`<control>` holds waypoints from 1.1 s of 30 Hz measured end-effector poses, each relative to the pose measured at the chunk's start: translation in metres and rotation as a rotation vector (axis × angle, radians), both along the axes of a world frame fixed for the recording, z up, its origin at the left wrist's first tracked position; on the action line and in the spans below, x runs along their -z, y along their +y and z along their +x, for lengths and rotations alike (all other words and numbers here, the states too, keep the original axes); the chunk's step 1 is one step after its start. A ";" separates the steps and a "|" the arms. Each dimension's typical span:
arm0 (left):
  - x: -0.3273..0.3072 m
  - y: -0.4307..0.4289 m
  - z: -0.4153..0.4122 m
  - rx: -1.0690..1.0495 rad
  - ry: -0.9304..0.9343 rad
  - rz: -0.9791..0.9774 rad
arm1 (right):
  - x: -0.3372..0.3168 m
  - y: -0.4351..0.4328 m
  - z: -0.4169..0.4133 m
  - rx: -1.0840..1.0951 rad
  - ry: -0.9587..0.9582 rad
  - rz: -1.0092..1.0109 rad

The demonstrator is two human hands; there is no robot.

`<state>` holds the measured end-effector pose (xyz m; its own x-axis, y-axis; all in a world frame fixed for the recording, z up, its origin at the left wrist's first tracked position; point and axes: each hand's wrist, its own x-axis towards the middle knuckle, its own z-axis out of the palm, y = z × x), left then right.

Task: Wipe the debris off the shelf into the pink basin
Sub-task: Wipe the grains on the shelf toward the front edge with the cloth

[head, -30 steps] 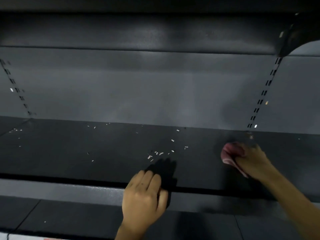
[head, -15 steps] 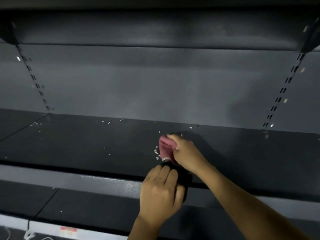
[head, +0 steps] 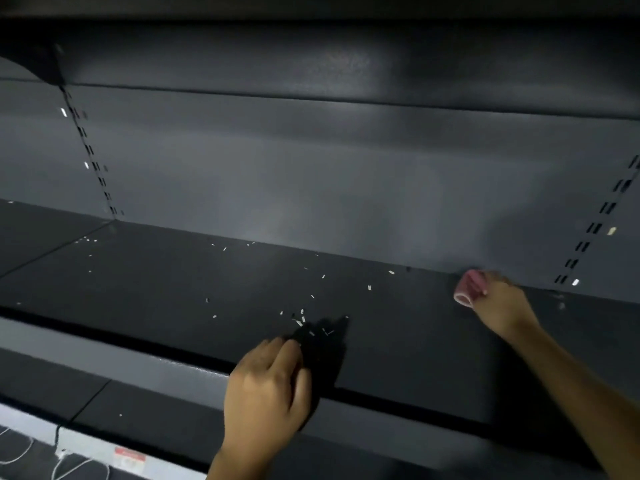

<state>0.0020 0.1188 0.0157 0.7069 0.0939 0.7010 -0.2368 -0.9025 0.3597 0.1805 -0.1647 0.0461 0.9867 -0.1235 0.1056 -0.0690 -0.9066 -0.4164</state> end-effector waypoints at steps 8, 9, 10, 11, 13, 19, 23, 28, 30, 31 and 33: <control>0.001 -0.004 -0.001 -0.032 0.007 -0.027 | 0.010 0.112 0.002 -0.370 -0.074 -0.001; 0.000 -0.004 -0.002 -0.032 0.012 -0.022 | 0.008 0.128 0.000 -0.424 -0.063 0.017; -0.001 -0.004 -0.003 -0.027 0.018 -0.011 | 0.006 0.142 0.001 -0.466 -0.045 0.032; -0.002 -0.003 -0.004 -0.020 0.022 0.000 | 0.005 0.155 0.002 -0.515 -0.028 0.045; -0.005 -0.002 -0.007 0.008 0.037 0.016 | 0.000 0.173 0.006 -0.607 0.025 0.060; -0.009 0.012 -0.015 0.215 0.123 -0.113 | -0.014 0.153 -0.009 -0.662 -0.015 0.487; -0.021 0.056 -0.020 0.342 0.246 -0.251 | -0.020 0.094 -0.024 -0.567 -0.075 0.480; -0.026 0.103 -0.010 0.296 0.222 -0.215 | 0.016 0.060 -0.059 -0.580 -0.001 -0.069; -0.023 0.104 -0.005 0.281 0.231 -0.203 | 0.028 0.082 -0.073 -0.690 -0.014 -0.075; -0.021 0.102 -0.004 0.281 0.232 -0.161 | 0.028 0.100 -0.078 -0.736 -0.063 -0.058; -0.019 0.098 -0.004 0.283 0.229 -0.037 | 0.025 0.141 -0.084 -0.804 -0.136 -0.038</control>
